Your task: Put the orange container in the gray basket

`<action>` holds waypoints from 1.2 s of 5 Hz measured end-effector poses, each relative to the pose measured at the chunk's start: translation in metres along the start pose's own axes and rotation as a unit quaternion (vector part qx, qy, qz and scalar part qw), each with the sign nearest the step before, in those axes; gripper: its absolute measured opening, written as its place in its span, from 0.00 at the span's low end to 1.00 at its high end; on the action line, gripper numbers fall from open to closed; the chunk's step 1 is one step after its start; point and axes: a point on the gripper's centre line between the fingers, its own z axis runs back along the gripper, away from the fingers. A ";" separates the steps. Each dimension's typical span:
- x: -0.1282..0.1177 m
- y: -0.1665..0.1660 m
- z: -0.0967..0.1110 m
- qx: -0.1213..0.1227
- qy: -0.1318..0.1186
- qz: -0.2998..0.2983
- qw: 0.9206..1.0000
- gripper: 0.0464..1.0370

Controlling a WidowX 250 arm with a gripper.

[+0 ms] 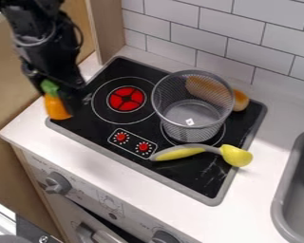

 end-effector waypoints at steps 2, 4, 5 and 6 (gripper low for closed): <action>0.039 -0.038 -0.004 -0.010 -0.065 0.066 0.996 0.66; 0.080 -0.065 0.006 0.004 -0.060 0.124 0.990 0.66; 0.100 -0.072 0.010 0.008 -0.065 0.139 0.988 0.66; 0.114 -0.078 0.008 0.004 -0.068 0.151 0.986 0.66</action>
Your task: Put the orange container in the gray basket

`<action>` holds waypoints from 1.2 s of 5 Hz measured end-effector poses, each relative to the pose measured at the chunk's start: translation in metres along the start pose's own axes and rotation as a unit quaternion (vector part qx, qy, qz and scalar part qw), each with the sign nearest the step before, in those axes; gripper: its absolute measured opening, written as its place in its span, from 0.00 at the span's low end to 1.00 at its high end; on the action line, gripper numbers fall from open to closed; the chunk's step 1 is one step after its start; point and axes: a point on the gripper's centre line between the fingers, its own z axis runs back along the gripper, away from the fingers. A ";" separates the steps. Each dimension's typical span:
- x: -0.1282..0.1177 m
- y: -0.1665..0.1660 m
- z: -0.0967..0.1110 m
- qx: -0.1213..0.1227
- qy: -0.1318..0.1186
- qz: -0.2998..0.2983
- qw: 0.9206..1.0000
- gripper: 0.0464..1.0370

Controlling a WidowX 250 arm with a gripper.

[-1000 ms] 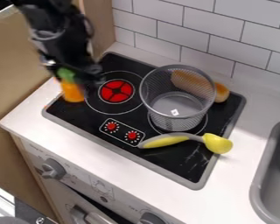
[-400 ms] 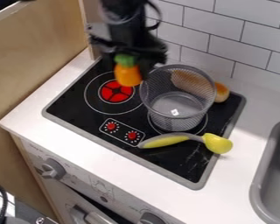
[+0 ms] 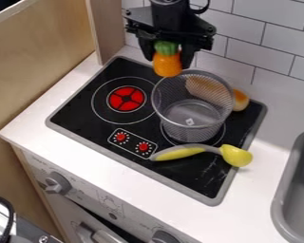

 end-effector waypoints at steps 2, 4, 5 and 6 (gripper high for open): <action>0.003 -0.008 -0.008 0.014 -0.007 -0.002 1.000 0.73; -0.004 -0.006 -0.015 0.019 -0.012 -0.017 1.000 0.96; -0.006 -0.001 -0.017 0.022 -0.011 -0.014 1.000 0.96; -0.011 0.005 -0.018 0.023 -0.002 -0.024 0.999 0.96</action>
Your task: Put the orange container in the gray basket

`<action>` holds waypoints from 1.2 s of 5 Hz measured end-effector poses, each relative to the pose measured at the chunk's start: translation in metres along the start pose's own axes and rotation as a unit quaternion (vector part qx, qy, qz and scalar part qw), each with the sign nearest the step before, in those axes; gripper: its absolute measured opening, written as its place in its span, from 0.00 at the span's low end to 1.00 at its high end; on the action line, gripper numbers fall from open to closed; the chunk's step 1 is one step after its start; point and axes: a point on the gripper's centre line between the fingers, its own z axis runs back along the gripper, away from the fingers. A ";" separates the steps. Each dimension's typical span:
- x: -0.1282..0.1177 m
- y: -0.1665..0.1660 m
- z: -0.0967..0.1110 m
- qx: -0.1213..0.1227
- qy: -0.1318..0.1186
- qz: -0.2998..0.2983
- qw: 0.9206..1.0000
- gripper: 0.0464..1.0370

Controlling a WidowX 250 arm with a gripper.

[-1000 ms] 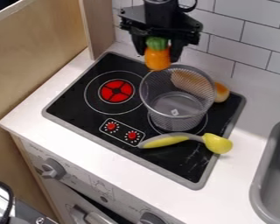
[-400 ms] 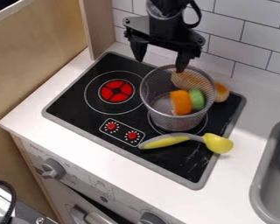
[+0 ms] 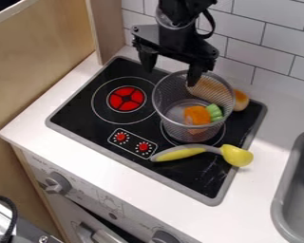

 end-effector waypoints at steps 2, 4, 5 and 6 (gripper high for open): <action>-0.026 0.021 0.008 -0.016 0.013 -0.030 0.999 0.96; -0.068 0.000 0.028 -0.028 0.029 -0.019 0.999 0.96; -0.084 0.001 0.029 -0.030 0.033 -0.019 0.999 0.96; -0.097 0.004 0.029 -0.024 0.036 -0.030 0.999 0.96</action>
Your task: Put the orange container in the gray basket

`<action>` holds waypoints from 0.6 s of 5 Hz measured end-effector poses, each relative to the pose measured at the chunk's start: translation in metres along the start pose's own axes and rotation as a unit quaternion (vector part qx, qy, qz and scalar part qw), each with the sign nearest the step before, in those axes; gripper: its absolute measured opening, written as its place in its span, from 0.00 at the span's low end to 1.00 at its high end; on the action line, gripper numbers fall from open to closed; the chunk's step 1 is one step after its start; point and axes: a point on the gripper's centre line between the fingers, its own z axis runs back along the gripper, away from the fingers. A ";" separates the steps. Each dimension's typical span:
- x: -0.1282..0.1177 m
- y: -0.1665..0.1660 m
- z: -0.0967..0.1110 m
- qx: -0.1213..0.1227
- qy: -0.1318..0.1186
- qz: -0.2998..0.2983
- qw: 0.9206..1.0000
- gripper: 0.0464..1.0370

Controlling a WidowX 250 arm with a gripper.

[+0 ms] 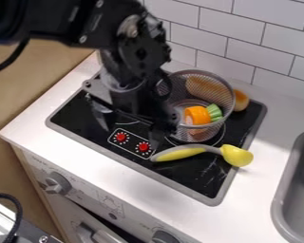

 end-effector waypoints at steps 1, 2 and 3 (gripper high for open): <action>-0.012 0.003 0.004 0.009 0.009 -0.002 1.000 0.96; -0.018 0.005 0.010 0.007 0.024 -0.003 1.000 0.96; -0.012 0.005 0.016 0.003 0.027 0.000 1.000 0.96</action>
